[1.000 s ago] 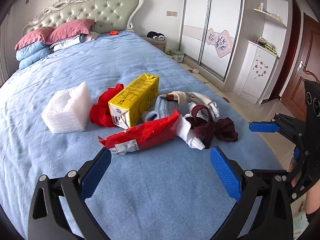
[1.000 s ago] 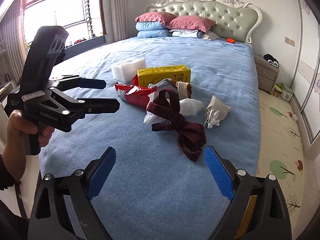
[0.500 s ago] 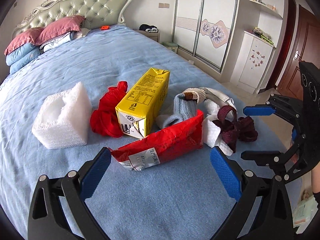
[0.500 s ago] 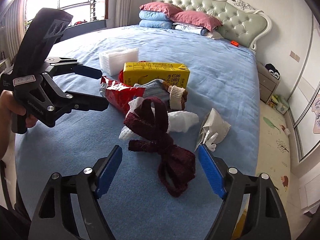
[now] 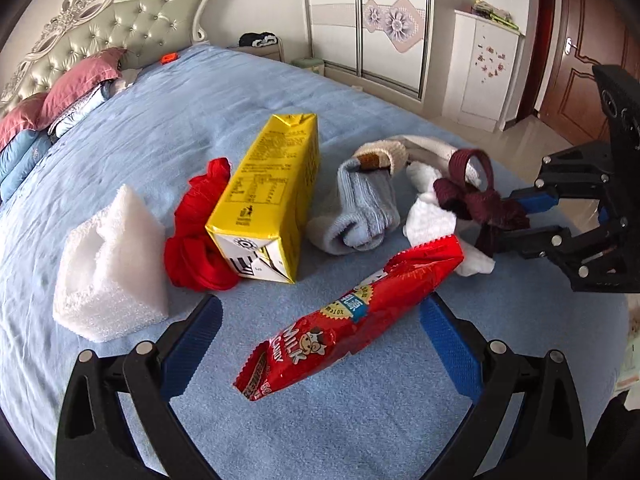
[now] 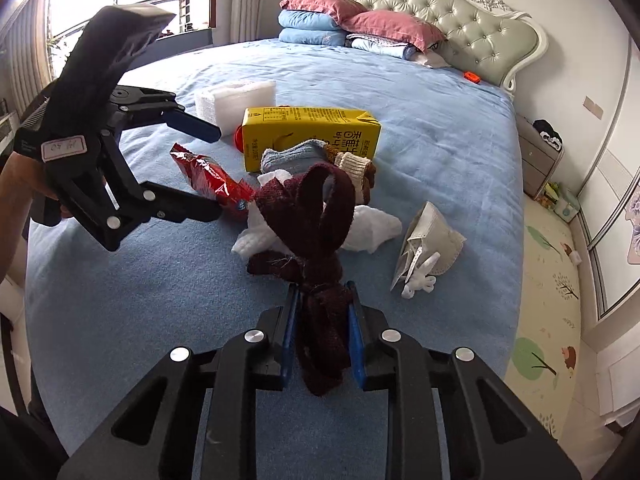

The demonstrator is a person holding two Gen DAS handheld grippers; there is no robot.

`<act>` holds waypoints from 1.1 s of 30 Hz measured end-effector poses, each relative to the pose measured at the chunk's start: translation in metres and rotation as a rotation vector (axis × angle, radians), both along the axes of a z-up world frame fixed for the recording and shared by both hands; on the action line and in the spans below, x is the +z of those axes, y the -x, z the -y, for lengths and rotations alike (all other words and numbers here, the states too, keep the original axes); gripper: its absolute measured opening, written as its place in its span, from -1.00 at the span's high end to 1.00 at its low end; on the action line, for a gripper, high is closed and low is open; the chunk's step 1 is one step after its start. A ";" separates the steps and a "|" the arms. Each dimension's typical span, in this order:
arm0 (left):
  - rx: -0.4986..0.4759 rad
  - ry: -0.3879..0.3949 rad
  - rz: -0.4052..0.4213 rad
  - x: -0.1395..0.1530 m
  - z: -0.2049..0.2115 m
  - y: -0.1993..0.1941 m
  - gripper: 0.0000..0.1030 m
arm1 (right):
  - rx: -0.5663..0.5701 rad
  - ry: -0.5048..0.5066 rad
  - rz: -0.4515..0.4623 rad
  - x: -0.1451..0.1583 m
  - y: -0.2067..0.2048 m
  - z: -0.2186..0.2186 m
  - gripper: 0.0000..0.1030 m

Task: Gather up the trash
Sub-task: 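Grasp the maroon cloth with the right tool while the left tool grasps the red Milk Candy wrapper, then carry both items over the yellow bin and open both tools to drop them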

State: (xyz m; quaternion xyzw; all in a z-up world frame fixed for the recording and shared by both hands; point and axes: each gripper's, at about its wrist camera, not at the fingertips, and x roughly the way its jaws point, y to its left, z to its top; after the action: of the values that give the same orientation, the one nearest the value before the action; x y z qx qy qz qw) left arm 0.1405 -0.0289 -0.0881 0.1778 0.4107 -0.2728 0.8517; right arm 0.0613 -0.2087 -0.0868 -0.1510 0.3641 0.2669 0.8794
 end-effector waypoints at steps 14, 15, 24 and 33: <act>0.038 0.065 -0.059 -0.006 -0.010 0.021 0.23 | -0.038 -0.074 0.016 0.014 0.017 0.015 0.57; 0.049 0.067 -0.055 -0.005 -0.011 0.025 0.28 | -0.039 -0.081 0.016 0.014 0.019 0.016 0.57; 0.088 0.125 0.006 0.018 -0.013 0.063 0.34 | -0.042 -0.121 0.053 0.028 0.041 0.023 0.57; 0.025 0.175 0.028 0.042 0.015 0.094 0.33 | -0.072 -0.133 0.104 0.040 0.067 0.041 0.57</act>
State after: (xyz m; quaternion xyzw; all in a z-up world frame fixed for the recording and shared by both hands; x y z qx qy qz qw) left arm 0.0469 -0.0440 -0.0465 0.1012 0.3754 -0.2946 0.8729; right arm -0.0052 -0.2494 -0.0468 -0.0928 0.3048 0.2504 0.9142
